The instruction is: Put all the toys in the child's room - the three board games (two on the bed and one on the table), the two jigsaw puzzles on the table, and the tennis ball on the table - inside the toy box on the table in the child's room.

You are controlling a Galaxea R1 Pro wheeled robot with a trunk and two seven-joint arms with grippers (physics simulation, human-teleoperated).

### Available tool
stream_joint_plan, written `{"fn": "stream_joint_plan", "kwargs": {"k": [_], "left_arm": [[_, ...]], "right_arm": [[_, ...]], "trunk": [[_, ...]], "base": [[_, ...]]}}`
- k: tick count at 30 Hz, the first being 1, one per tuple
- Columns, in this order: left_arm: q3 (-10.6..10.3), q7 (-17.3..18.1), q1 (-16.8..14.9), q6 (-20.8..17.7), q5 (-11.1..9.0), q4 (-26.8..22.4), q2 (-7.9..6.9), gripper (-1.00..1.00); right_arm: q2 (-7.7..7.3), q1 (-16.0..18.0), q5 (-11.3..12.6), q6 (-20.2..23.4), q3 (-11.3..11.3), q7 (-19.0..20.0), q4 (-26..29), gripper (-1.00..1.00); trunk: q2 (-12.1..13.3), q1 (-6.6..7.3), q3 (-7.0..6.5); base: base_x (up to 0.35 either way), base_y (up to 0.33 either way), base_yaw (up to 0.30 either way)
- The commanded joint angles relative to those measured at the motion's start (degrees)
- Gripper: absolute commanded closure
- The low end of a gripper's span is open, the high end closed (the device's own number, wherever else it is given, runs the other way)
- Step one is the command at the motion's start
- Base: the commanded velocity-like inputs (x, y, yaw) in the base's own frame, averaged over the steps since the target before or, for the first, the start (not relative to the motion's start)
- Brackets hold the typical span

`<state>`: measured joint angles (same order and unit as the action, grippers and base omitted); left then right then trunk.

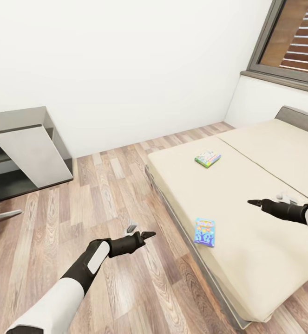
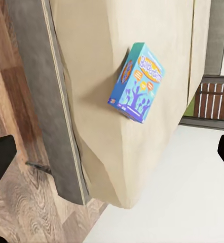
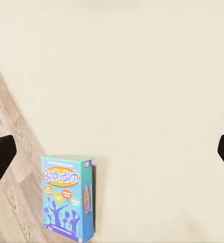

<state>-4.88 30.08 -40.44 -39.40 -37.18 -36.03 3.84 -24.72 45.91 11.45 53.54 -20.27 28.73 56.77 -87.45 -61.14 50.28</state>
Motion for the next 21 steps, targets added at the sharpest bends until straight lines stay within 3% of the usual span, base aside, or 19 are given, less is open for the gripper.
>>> {"fn": "stream_joint_plan", "kwargs": {"k": [1, 7, 11, 16, 21], "left_arm": [[0.5, -0.1, -1.5, 0.4, -0.5, 1.7, -0.79, -1.0], [1.2, 0.8, -4.6, 4.1, -1.0, 7.7, -1.53, -1.0], [1.3, 5.7, -6.3, 6.7, -1.1, 11.7, -1.62, -1.0], [1.3, 11.2, -6.9, 7.7, -0.8, 13.8, -1.7, -1.0], [1.3, 13.4, -7.1, 8.0, -0.8, 14.5, -1.59, -1.0]], "right_arm": [[0.2, -0.7, 0.1, 1.6, -2.3, 0.1, 4.3, -1.0], [0.5, -3.9, 0.1, 5.9, -4.6, 0.1, 12.7, -1.0], [0.8, -6.0, 0.2, 6.5, -5.5, 0.1, 17.5, -1.0], [0.92, -6.8, 0.2, 6.5, -5.8, 0.1, 19.5, -1.0], [0.95, -7.1, 0.3, 6.5, -5.9, 0.2, 20.2, -1.0]], "trunk": [[-0.4, -0.22, 0.23], [-2.8, -1.54, 1.3], [-4.4, -2.42, 2.02], [-6.5, -3.52, 2.92], [-8.5, -4.62, 3.82]], "base": [[0.0, 0.0, 0.0], [0.0, 0.0, 0.0], [0.0, 0.0, 0.0], [0.0, 0.0, 0.0], [0.0, 0.0, 0.0]]}}
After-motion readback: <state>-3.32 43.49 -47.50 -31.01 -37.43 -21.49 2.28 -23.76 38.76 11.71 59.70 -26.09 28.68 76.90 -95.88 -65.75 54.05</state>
